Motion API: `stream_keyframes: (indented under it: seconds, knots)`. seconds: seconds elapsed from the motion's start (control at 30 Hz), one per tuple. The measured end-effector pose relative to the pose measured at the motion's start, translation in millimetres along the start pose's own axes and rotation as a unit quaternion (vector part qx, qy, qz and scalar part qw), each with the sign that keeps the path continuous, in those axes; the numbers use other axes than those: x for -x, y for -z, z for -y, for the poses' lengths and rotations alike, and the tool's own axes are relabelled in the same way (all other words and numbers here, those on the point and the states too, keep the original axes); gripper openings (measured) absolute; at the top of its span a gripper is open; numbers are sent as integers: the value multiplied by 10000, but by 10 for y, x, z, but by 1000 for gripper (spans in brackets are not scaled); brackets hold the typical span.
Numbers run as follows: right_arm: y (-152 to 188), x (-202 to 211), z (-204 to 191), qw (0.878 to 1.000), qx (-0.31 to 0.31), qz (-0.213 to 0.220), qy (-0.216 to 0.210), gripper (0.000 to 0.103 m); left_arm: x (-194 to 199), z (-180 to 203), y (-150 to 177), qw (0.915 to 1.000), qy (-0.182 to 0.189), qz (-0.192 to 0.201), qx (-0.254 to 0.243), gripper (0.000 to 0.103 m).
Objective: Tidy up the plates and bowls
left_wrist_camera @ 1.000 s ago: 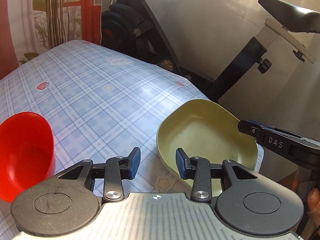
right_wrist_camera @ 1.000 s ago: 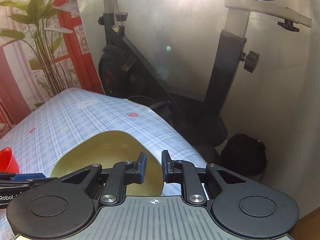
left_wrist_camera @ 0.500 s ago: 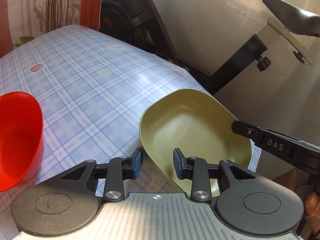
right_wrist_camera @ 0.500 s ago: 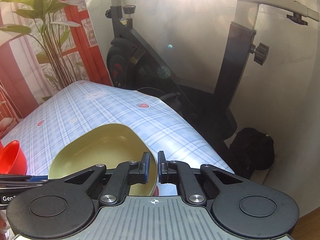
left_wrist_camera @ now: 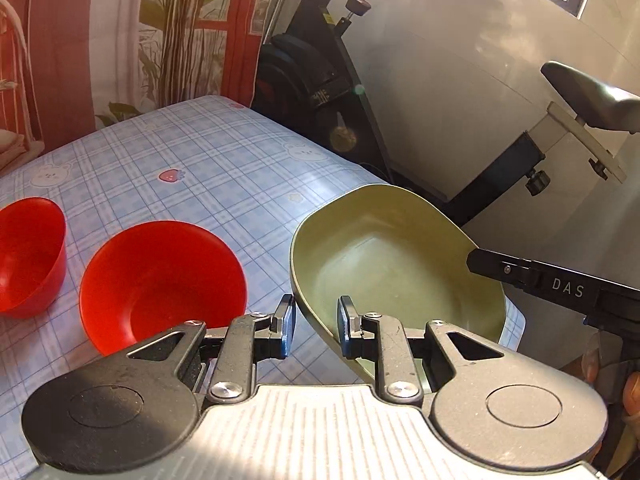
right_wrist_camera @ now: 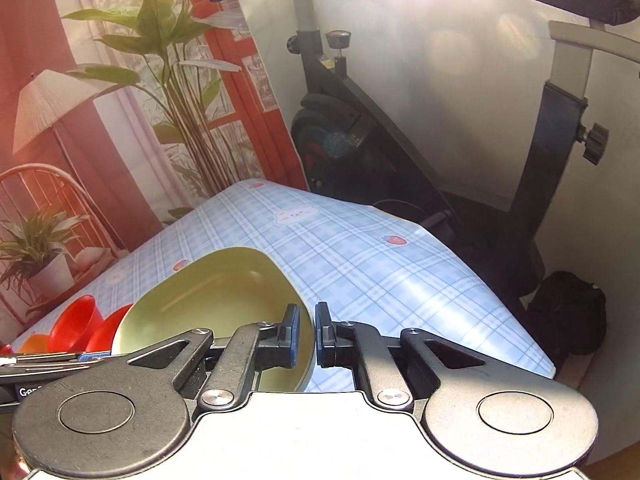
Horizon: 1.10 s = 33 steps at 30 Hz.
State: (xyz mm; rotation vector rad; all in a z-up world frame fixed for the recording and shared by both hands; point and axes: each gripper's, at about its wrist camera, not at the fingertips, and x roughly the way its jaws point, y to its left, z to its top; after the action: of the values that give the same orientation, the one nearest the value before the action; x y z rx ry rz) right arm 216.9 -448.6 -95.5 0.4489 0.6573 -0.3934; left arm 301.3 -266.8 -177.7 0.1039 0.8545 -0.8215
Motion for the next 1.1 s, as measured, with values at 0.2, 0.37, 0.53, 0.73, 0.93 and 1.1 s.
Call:
stream_keyframes:
  seconds: [0.2,0.37,0.53,0.73,0.93,1.1]
  knots:
    - [-218,-66,-700,9971,490,46,-588,8,636,-491,-166,9980,-319,416,351,23]
    - [-337,-202,-1430,9887,968,105,-1143,8,1143,-908,-225,9928,-738,655,676,23]
    - [-335,-473,-2127,9745,1309,-163,-1816,8,1683,-1364,-176,9805,-1153,1012,1231,23]
    - [-165,-898,-2977,9457,2223,-531,-2311,8,1996,-1899,150,9579,-1515,1167,2140,23]
    - [-17,-1189,-3543,9200,2797,-682,-2660,9,1938,-2245,413,9400,-1812,1097,2675,23]
    - [91,-1395,-3723,9055,3076,-848,-2796,9,1803,-2397,496,9331,-1907,942,2899,24]
